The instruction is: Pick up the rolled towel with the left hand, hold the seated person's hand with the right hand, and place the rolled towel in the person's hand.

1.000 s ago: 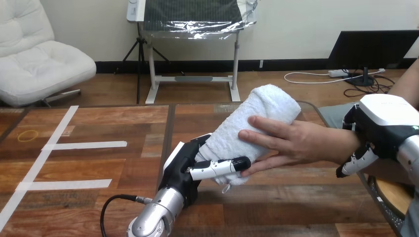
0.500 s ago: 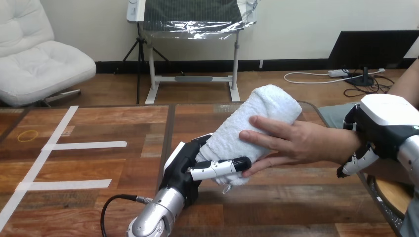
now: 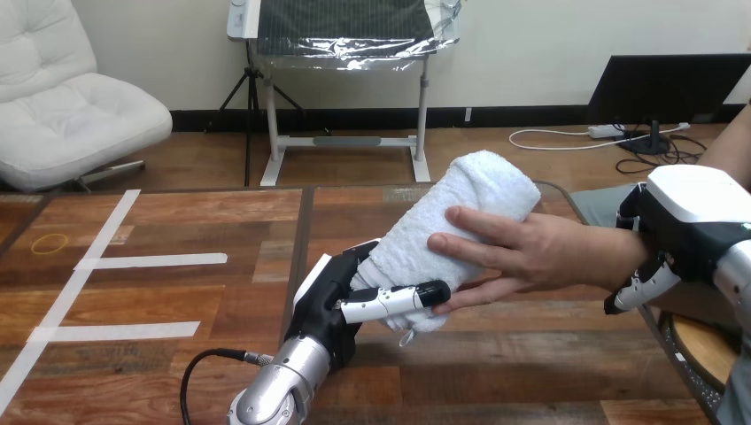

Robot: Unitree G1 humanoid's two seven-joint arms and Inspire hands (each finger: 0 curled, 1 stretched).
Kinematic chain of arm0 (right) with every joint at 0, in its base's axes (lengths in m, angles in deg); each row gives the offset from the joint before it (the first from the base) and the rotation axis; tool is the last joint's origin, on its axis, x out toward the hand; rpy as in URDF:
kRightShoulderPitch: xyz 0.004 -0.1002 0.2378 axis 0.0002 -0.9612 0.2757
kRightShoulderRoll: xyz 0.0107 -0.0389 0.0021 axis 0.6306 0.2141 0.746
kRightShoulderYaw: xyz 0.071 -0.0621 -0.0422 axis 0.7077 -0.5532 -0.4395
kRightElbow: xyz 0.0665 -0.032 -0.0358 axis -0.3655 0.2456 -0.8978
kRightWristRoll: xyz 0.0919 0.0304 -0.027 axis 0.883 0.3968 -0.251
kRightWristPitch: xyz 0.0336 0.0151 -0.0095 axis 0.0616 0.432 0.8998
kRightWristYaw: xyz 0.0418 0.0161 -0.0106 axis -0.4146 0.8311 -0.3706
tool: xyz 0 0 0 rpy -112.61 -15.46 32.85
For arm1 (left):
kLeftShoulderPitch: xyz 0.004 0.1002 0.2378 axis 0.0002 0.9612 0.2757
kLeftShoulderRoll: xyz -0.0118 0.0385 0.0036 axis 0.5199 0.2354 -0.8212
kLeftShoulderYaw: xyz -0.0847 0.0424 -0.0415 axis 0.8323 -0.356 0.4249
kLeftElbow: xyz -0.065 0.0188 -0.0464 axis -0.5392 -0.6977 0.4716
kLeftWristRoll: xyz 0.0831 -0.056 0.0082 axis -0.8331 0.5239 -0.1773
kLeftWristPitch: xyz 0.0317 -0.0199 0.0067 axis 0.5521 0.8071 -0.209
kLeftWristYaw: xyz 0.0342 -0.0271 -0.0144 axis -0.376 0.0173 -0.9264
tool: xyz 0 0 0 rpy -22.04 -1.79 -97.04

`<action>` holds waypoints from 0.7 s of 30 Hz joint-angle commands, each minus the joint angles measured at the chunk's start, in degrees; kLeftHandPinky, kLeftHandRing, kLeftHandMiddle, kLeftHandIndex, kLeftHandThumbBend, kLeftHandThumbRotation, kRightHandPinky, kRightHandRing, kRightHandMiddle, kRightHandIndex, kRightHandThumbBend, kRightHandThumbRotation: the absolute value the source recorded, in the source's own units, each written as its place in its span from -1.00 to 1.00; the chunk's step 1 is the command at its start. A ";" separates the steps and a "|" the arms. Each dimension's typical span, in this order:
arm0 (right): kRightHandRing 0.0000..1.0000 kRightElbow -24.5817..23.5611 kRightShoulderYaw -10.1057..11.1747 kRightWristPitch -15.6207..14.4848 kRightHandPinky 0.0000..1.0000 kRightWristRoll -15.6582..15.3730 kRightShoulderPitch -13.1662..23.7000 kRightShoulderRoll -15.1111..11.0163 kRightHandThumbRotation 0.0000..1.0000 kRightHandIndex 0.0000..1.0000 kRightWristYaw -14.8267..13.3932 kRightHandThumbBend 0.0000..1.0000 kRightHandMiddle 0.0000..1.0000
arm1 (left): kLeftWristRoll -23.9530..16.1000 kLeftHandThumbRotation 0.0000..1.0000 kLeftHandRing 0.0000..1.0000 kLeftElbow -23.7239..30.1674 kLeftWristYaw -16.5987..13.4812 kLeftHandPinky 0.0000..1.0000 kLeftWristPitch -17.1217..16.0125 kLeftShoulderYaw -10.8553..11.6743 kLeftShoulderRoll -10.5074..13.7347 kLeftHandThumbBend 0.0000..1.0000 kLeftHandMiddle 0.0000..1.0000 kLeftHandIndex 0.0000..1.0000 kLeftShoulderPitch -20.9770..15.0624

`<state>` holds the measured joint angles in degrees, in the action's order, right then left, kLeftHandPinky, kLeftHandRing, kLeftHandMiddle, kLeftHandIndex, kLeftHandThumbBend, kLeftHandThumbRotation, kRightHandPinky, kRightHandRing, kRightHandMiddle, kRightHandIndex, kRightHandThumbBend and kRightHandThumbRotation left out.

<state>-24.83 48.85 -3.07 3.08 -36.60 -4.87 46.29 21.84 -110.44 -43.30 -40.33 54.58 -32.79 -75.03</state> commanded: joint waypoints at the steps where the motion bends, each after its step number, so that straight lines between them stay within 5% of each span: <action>1: -0.60 0.13 -0.31 -0.01 -0.75 0.04 1.89 1.53 -1.00 -0.26 -0.59 0.55 -0.40 | 0.09 -1.00 -0.33 2.38 2.41 -0.30 -0.21 -2.70 -3.03 0.29 -0.29 -0.16 -3.74; 5: -0.52 -0.61 -0.67 -0.93 -0.69 -1.13 1.84 1.29 -1.00 -0.16 -0.18 0.60 -0.30 | 0.56 -1.00 -0.32 2.57 3.32 -0.29 -0.46 -2.72 -2.72 0.28 -0.27 -0.15 -3.60; 14: 0.08 -2.99 -0.58 -1.01 -0.17 -2.25 1.09 0.31 -1.00 0.29 1.44 0.72 0.25 | 0.21 -0.85 -0.13 2.08 7.49 -0.22 -2.62 -3.76 -0.72 0.17 -0.03 0.08 -3.78; 21: 0.51 -5.82 0.51 -1.83 0.27 -1.45 0.08 0.20 -1.00 0.58 3.69 0.73 0.59 | -0.71 -0.42 0.32 1.65 10.37 0.21 -3.36 -4.33 0.84 0.24 0.38 0.55 -4.14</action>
<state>-28.20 48.97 -4.40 1.11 -36.89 -5.05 49.00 22.77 -110.44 -38.10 -41.69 54.55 -31.74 -75.03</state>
